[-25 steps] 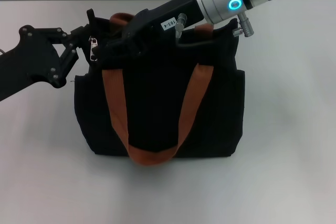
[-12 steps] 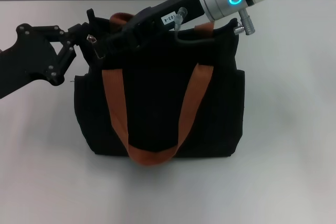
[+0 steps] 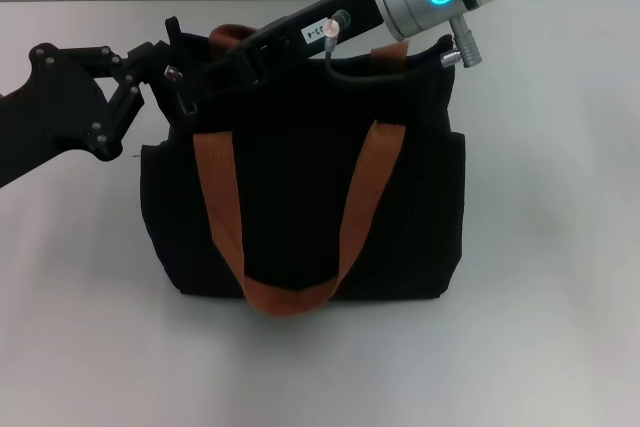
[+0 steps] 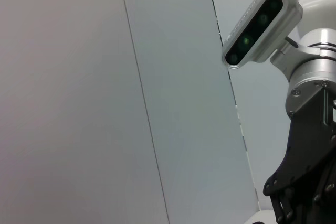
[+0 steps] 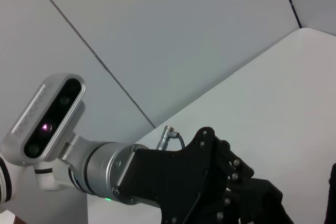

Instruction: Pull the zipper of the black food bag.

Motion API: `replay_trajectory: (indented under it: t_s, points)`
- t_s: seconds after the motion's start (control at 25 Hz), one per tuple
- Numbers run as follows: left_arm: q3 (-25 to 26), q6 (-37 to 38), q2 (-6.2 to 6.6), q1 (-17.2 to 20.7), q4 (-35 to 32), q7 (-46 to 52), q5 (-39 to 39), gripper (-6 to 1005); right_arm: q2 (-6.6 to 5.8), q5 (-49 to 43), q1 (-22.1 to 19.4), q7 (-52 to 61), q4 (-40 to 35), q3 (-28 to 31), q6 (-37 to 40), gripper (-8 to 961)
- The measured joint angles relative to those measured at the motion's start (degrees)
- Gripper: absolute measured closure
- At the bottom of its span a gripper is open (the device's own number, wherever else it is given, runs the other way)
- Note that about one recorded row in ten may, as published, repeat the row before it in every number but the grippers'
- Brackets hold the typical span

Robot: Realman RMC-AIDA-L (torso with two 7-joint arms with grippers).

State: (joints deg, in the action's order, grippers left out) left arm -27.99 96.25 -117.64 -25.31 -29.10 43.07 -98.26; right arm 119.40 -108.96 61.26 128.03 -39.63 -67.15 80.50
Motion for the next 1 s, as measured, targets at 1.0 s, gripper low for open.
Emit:
replay_trajectory:
  t_s: [1.0]
  points:
    - [0.9, -0.2, -0.24, 0.3, 0.1, 0.0, 0.0, 977, 0.20, 0.2, -0.1, 3.4, 0.1, 0.6, -0.1, 774]
